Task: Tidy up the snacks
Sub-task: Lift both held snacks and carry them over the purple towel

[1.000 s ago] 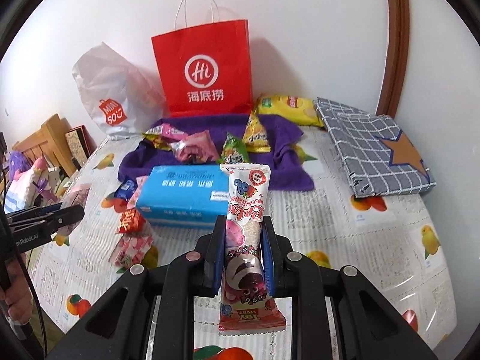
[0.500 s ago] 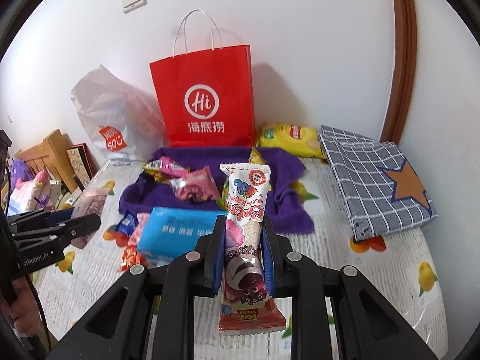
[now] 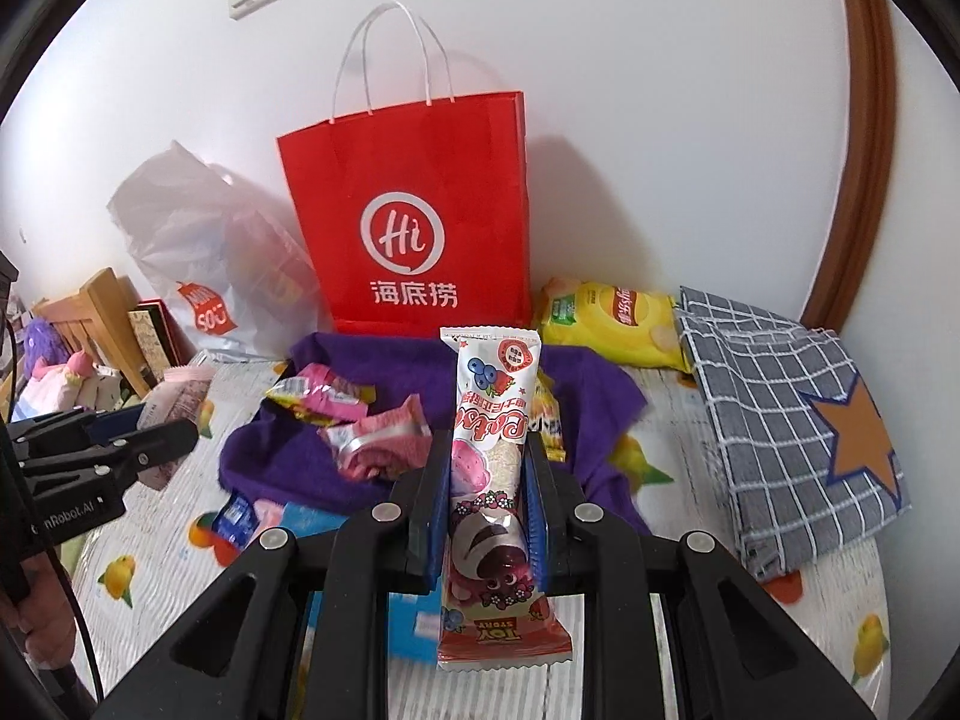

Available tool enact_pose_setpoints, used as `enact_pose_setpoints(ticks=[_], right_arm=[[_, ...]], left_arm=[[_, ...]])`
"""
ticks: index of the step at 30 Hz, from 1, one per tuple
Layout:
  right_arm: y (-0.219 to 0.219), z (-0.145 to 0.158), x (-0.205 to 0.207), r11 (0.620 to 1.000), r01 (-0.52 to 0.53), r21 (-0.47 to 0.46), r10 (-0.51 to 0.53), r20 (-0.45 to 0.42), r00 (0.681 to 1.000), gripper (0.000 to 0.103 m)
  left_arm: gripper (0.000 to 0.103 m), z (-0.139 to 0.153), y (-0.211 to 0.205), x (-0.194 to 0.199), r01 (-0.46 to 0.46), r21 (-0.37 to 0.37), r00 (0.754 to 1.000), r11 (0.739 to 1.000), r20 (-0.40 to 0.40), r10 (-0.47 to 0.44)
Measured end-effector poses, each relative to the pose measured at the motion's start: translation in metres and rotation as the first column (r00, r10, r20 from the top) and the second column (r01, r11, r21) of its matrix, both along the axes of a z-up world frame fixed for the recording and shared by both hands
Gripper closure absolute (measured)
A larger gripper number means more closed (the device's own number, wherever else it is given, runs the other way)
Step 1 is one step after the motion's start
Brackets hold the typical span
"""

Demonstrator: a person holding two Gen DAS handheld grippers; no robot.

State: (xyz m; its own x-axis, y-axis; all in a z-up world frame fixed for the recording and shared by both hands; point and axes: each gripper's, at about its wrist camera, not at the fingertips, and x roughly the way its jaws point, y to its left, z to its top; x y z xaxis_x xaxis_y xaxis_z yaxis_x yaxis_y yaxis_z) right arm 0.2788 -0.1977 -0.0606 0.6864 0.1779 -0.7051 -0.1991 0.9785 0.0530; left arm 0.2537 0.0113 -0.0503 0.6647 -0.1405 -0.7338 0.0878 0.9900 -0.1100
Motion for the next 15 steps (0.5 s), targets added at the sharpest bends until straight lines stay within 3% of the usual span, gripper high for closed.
enact_pose_setpoints(ticks=[15], right_arm=[[-0.001, -0.03, 0.092, 1.0, -0.007, 0.014, 0.008, -0.053, 0.999, 0.081]], left_arm=[[0.067, -0.021, 0.003, 0.089, -0.018, -0.029, 0.999, 0.999, -0.03, 0.018]])
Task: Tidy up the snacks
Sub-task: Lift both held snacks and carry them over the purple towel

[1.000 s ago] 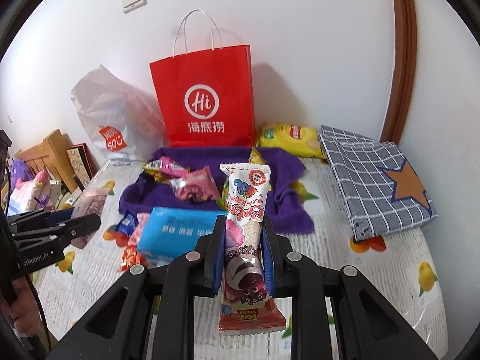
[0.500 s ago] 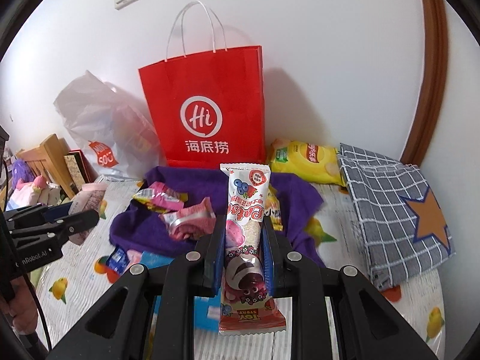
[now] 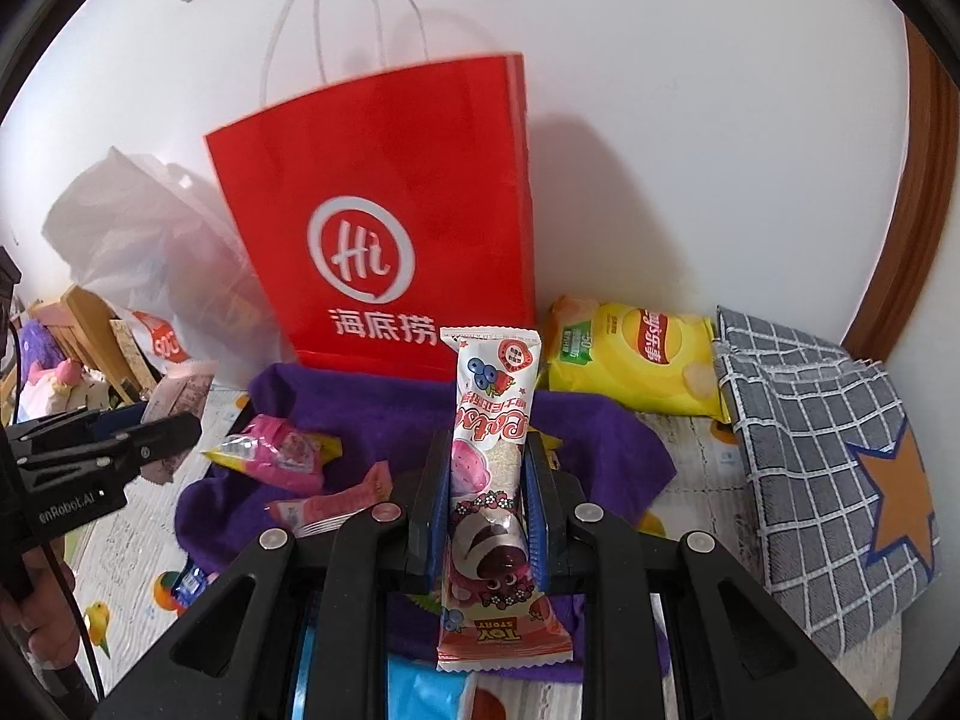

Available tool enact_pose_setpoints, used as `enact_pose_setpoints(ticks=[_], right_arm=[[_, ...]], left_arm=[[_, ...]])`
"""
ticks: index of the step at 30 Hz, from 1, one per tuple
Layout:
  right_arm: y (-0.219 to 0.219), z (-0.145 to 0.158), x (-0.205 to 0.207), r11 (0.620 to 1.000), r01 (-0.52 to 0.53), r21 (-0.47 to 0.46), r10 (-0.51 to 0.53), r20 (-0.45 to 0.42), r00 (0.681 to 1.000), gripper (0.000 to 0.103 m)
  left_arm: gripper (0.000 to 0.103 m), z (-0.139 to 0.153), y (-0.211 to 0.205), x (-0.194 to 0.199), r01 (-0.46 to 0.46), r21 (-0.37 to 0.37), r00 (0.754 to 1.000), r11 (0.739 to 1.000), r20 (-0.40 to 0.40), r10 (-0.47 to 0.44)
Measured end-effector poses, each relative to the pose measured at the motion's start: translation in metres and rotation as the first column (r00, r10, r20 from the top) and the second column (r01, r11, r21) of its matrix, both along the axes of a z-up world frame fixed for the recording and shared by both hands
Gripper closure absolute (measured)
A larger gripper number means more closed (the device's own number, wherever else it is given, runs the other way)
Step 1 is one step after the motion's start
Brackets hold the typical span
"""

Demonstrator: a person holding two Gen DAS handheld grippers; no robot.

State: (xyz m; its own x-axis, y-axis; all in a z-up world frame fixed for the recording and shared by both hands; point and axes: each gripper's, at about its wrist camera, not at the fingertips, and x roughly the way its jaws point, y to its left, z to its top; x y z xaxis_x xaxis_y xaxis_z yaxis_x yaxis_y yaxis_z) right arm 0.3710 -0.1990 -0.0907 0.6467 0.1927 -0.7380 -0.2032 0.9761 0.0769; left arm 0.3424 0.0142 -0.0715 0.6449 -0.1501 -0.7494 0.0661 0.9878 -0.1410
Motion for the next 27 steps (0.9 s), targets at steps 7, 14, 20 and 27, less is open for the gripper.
enact_pose_setpoints(ticks=[7, 14, 20, 27], right_arm=[[-0.009, -0.029, 0.017, 1.0, -0.022, 0.003, 0.022, -0.078, 0.997, 0.081], [-0.009, -0.046, 0.024, 0.997, -0.067, -0.026, 0.063, -0.123, 0.99, 0.081], [-0.007, -0.061, 0.032, 0.997, -0.063, -0.032, 0.057, -0.169, 0.984, 0.081], [0.001, -0.065, 0.034, 0.995, -0.094, -0.038, 0.086, -0.179, 0.98, 0.08]], left_arm=[[0.067, -0.039, 0.005, 0.019, -0.013, -0.026, 0.998, 1.0, -0.054, 0.011], [0.067, -0.043, 0.005, 0.023, 0.002, -0.007, 0.998, 1.0, -0.058, -0.003], [0.067, -0.05, 0.007, 0.026, -0.001, -0.017, 0.996, 1.0, -0.087, -0.001], [0.067, -0.056, 0.008, 0.029, 0.005, -0.022, 0.994, 1.0, -0.106, -0.007]])
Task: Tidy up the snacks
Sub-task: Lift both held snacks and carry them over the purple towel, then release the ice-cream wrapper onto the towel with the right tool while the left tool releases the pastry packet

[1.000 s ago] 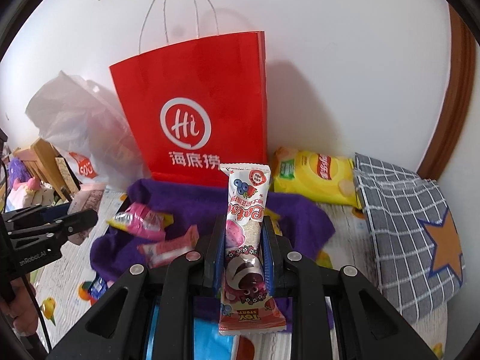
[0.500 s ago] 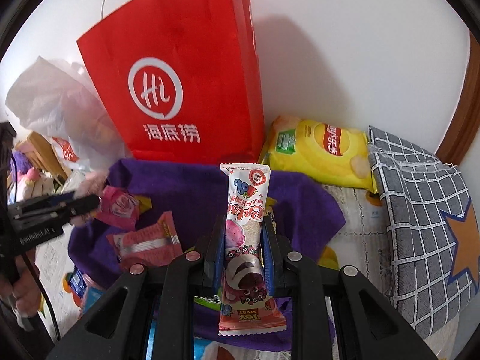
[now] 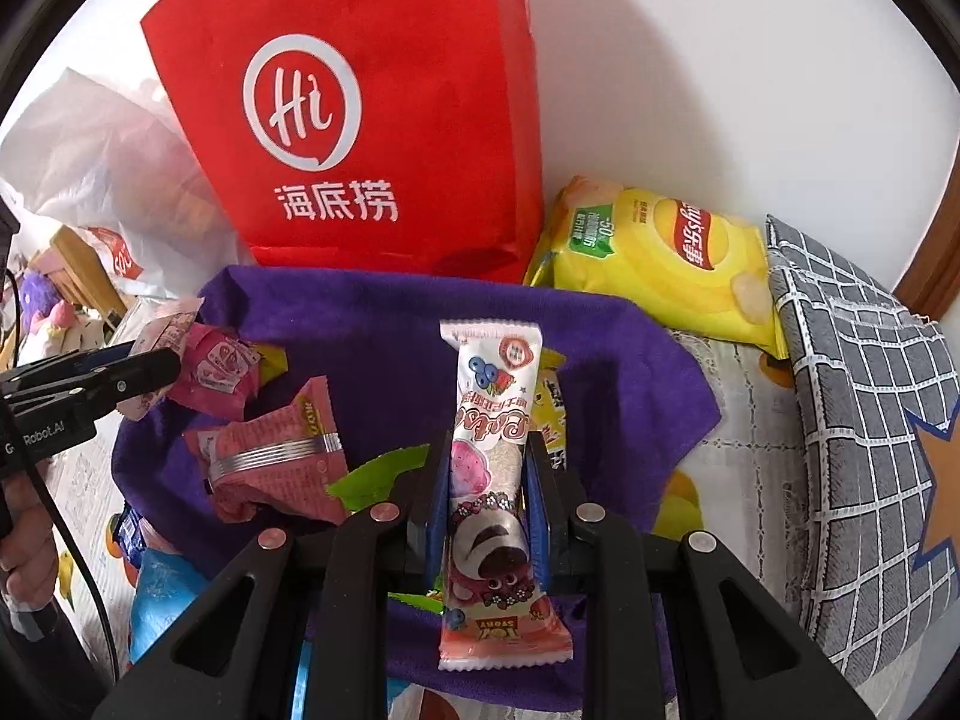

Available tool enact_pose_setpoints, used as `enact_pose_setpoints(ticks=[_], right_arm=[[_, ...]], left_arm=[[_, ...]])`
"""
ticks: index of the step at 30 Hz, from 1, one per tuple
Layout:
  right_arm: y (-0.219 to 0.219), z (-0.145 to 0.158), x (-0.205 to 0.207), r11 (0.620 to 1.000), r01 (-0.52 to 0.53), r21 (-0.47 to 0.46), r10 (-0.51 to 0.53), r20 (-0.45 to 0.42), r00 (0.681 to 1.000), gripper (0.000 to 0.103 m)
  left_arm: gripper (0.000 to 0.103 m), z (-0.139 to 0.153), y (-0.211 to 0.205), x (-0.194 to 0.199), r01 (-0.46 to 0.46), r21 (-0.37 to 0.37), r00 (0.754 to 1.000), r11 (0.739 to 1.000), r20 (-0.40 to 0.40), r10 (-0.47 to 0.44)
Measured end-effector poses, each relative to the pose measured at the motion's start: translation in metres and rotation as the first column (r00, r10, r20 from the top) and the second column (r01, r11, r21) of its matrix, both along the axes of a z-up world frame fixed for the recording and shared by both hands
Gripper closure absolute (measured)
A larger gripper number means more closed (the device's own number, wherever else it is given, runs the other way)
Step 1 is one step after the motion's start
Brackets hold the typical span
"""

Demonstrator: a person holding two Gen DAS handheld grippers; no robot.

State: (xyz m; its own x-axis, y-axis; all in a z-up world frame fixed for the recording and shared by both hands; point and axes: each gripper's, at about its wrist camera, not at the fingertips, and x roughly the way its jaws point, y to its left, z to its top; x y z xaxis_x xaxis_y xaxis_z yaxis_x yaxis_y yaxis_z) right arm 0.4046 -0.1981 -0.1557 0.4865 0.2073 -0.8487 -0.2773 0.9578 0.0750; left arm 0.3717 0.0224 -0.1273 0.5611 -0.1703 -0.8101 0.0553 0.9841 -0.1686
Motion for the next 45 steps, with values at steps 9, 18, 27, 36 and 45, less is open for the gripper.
enact_pose_setpoints(ticks=[9, 18, 27, 36, 45], right_arm=[[0.003, -0.003, 0.001, 1.0, 0.003, -0.01, -0.003, -0.009, 1.0, 0.08], [-0.001, 0.007, -0.007, 0.999, -0.003, -0.036, 0.003, 0.004, 1.0, 0.08], [0.005, 0.001, -0.006, 0.999, -0.015, -0.048, 0.013, -0.026, 1.0, 0.08], [0.012, 0.002, -0.009, 0.998, -0.019, -0.053, 0.019, -0.005, 1.0, 0.073], [0.008, 0.017, -0.017, 1.0, -0.006, -0.02, 0.007, 0.061, 0.998, 0.05]], left_arm=[[0.066, -0.005, -0.007, 0.001, 0.018, 0.008, 1.0, 1.0, -0.012, -0.018], [0.066, -0.001, -0.012, -0.003, 0.043, -0.002, 0.999, 0.999, 0.003, -0.043], [0.066, -0.008, -0.015, 0.001, 0.05, 0.002, 0.999, 0.999, -0.016, -0.05], [0.066, -0.008, -0.017, 0.0, 0.057, 0.006, 0.998, 0.998, -0.011, -0.057], [0.045, 0.0, -0.016, -0.003, 0.054, 0.003, 0.998, 0.999, 0.014, -0.054]])
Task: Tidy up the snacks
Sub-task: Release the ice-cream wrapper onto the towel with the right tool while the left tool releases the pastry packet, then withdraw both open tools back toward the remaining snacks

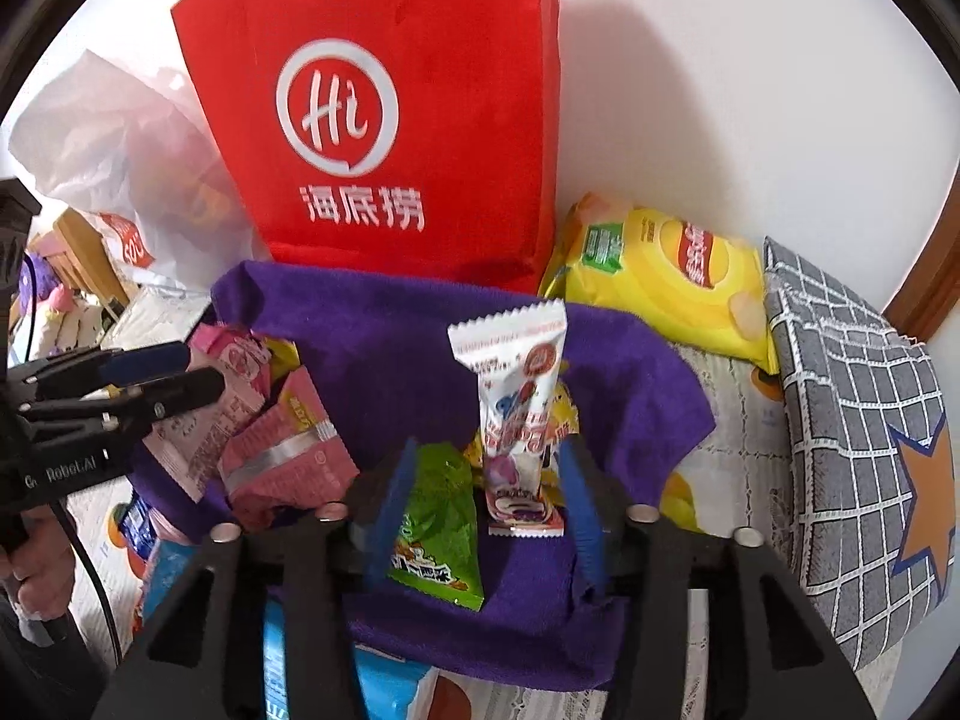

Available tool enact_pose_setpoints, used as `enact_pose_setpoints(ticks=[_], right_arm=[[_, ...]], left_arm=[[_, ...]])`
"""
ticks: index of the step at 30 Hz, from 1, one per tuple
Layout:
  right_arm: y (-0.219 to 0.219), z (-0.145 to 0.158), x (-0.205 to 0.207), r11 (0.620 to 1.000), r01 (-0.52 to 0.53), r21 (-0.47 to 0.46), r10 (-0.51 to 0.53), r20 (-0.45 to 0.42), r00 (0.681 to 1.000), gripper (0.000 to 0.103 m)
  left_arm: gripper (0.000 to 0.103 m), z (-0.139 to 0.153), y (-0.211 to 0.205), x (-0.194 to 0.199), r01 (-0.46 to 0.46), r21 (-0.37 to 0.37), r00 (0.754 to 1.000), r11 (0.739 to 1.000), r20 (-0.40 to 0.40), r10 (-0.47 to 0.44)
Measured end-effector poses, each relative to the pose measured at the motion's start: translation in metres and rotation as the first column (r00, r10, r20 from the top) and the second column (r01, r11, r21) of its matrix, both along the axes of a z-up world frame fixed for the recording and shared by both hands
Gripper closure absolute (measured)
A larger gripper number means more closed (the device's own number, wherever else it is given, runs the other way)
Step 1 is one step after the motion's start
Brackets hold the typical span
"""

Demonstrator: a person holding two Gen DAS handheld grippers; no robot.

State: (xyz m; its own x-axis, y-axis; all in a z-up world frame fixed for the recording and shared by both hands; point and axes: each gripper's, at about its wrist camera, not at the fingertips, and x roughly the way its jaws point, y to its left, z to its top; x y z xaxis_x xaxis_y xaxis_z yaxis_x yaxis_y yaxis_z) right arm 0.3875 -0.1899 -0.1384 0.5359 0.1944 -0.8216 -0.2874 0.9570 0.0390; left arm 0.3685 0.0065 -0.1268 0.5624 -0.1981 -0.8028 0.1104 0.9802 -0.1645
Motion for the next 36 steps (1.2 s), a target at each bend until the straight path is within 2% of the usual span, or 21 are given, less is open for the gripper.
enact_pose_setpoints(ticks=[2, 9, 14, 15, 17, 23, 30, 36], right_arm=[[-0.001, 0.004, -0.002, 1.0, 0.001, 0.008, -0.001, 0.014, 1.0, 0.045], [-0.009, 0.014, -0.002, 0.997, 0.041, 0.063, -0.043, 0.029, 0.999, 0.041], [-0.011, 0.026, -0.01, 0.995, 0.085, 0.052, -0.088, 0.051, 0.995, 0.041], [-0.011, 0.03, -0.014, 0.995, 0.091, 0.048, -0.095, 0.069, 0.993, 0.038], [-0.01, 0.037, -0.023, 0.993, 0.107, 0.04, -0.11, 0.107, 0.988, 0.03], [-0.004, 0.056, -0.049, 0.993, 0.118, 0.004, -0.118, 0.127, 0.985, 0.03], [0.002, 0.078, -0.086, 0.993, 0.11, 0.041, -0.114, 0.138, 0.984, 0.03], [0.021, 0.075, -0.118, 0.996, 0.087, 0.03, -0.09, 0.129, 0.988, 0.032]], left_arm=[[0.044, 0.002, 0.001, 0.0, -0.004, -0.003, 1.0, 1.0, 0.002, 0.004], [0.041, 0.01, 0.003, -0.003, -0.008, -0.013, 1.0, 1.0, 0.03, 0.008], [0.041, 0.022, 0.001, -0.009, 0.01, -0.022, 0.998, 1.0, 0.055, -0.009], [0.04, 0.025, 0.001, -0.011, 0.014, -0.023, 0.998, 1.0, 0.06, -0.013], [0.03, 0.033, 0.001, -0.016, 0.021, -0.02, 0.997, 1.0, 0.076, -0.02], [0.028, 0.054, 0.008, -0.03, 0.02, -0.058, 0.994, 0.998, 0.109, -0.014], [0.028, 0.083, 0.012, -0.053, 0.023, -0.037, 0.987, 0.999, 0.161, -0.017], [0.028, 0.094, 0.046, -0.085, -0.038, -0.008, 0.985, 0.999, 0.171, 0.039]])
